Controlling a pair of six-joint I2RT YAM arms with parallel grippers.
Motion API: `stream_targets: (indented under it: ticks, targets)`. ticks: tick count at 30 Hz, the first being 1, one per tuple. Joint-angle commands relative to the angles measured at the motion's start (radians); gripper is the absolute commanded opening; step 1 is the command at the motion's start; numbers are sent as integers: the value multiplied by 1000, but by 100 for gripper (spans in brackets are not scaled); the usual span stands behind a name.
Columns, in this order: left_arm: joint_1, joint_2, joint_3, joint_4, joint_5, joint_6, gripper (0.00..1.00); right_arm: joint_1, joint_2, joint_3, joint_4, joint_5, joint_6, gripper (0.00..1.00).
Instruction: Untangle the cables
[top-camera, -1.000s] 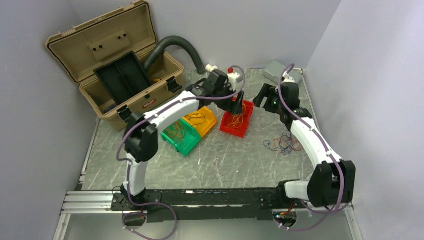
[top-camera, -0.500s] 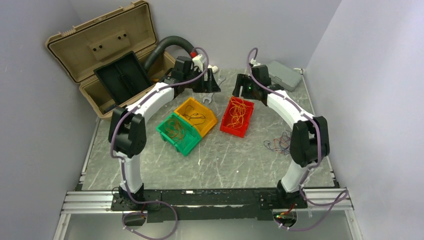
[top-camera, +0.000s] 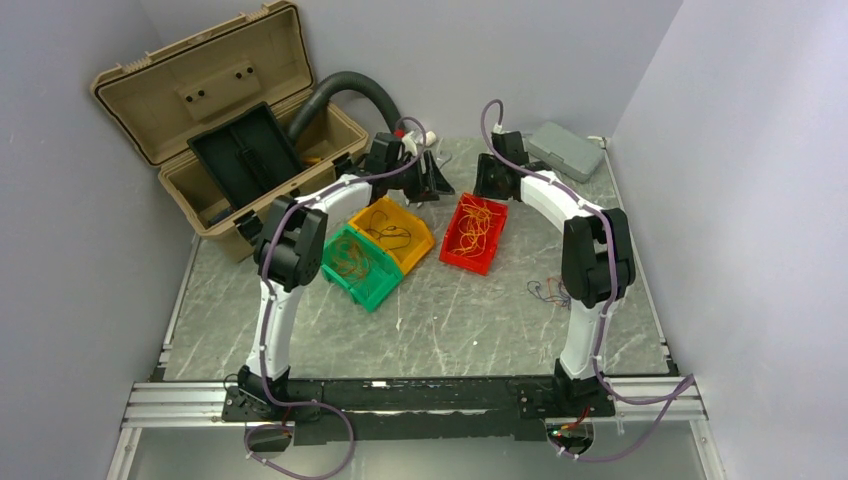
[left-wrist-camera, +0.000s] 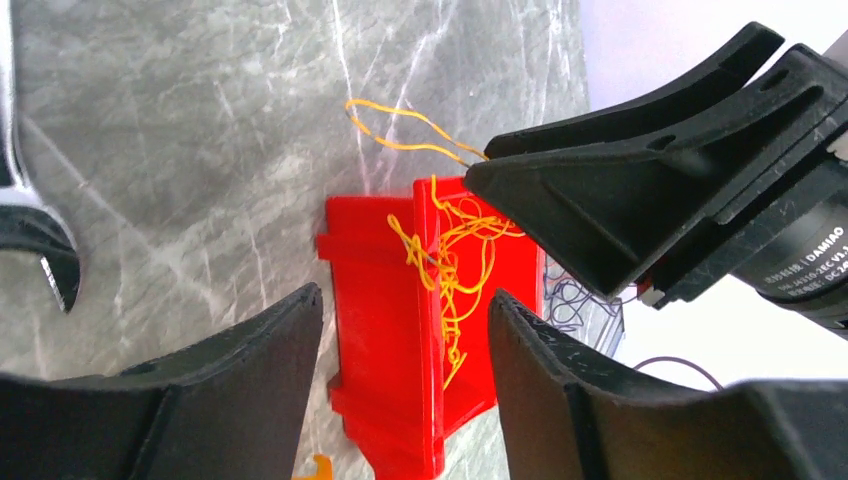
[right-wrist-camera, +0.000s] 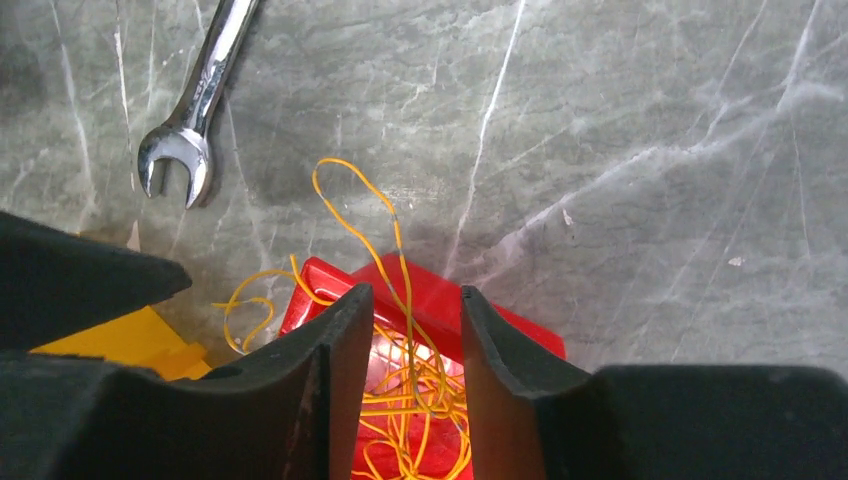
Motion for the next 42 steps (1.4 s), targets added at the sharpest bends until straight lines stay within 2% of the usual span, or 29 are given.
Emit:
stream_targets:
  ticks: [1, 5, 7, 9, 18, 22, 23, 25, 29, 34, 38, 42]
  targets:
    - [-6, 41, 67, 147, 79, -103, 62, 0, -8, 0, 16, -42, -8, 35]
    - [-8, 72, 78, 190, 102, -136, 49, 0, -37, -24, 41, -54, -8, 16]
    - [-9, 86, 97, 191, 106, -137, 47, 0, -47, -29, 43, -56, -10, 10]
    - [-9, 102, 122, 173, 107, -132, 46, 0, -56, -32, 43, -65, -13, 0]
    - [-16, 166, 197, 153, 135, -142, 34, 0, -211, -162, 103, -119, 5, 0]
    - [-16, 163, 186, 164, 158, -141, 21, -2, -259, -205, 101, -130, -7, 0]
    - [-17, 156, 180, 165, 163, -139, 20, -1, -269, -213, 101, -132, -11, 0]
    - [-16, 123, 156, 157, 155, -117, 24, -1, -303, -236, 101, -140, -15, 0]
    - [-9, 5, 83, 106, 90, -21, 41, -2, -382, -287, 86, -149, -27, 0]
    - [-6, -116, 29, 59, 31, 74, 49, -1, -496, -363, 42, -102, -16, 0]
    - [-9, -146, 6, 21, 34, 94, 56, -8, -577, -406, 41, -59, -2, 0]
    - [-14, -151, -51, 10, 34, 88, 63, -11, -559, -394, 31, -79, -6, 0]
